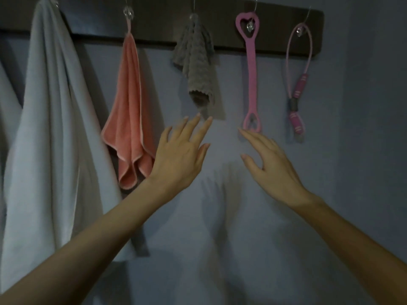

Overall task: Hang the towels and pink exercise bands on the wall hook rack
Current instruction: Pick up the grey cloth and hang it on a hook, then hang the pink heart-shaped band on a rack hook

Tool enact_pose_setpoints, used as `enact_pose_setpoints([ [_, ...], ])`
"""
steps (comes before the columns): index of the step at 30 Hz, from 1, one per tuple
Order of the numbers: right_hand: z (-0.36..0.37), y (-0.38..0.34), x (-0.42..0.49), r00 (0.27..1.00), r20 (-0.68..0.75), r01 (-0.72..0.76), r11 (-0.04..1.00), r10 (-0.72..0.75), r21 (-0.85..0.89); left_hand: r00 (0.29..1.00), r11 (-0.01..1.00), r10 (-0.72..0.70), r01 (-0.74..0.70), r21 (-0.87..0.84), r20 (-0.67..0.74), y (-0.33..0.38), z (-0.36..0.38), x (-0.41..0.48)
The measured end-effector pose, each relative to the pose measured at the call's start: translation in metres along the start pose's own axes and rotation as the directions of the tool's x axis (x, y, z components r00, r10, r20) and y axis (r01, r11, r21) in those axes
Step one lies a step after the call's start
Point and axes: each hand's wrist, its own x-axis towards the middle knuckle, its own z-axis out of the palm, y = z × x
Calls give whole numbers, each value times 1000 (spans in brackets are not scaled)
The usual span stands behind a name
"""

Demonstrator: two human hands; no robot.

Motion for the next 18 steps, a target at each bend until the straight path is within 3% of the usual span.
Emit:
enact_pose_setpoints([
  [10,-41,-33,-125,983,67,-165,982,172,-96,990,973,45,-13,-229,136,64,-2,-83],
  [18,-88,-45,-249,913,122,-378,920,388,-101,959,905,175,-67,-421,223,149,1,-152],
])
